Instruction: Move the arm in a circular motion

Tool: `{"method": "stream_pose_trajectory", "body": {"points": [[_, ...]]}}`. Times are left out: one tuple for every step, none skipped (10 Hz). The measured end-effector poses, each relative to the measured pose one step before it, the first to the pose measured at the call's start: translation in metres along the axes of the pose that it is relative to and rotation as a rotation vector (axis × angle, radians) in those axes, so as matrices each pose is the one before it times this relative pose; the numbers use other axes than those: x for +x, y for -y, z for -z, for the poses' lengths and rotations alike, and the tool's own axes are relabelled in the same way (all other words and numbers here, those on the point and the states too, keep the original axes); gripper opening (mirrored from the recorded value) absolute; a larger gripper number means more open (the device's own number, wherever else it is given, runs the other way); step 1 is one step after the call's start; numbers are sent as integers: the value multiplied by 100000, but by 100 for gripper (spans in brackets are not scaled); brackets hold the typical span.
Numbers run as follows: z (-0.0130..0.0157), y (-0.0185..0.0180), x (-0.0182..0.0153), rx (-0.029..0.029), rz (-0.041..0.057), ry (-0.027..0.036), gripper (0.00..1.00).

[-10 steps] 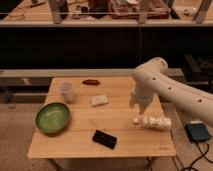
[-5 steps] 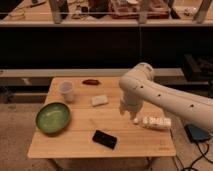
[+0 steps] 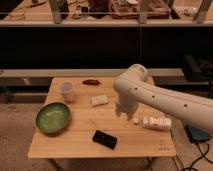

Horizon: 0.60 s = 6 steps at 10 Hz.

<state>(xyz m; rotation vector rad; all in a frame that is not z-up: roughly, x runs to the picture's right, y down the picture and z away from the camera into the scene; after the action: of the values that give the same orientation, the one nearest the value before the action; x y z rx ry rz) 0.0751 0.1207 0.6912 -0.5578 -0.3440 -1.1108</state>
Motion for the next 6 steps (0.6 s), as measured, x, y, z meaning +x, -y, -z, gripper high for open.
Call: {"method": "stream_pose_trajectory", "body": {"points": [[22, 1439, -296, -1082, 2289, -329, 41], [231, 1699, -209, -124, 3315, -20, 41], [-5, 910, -276, -626, 1421, 211, 41], [58, 750, -481, 708, -334, 825, 41], [145, 1060, -575, 1810, 627, 963, 41], [619, 712, 257, -419, 3561, -1013, 41]]}}
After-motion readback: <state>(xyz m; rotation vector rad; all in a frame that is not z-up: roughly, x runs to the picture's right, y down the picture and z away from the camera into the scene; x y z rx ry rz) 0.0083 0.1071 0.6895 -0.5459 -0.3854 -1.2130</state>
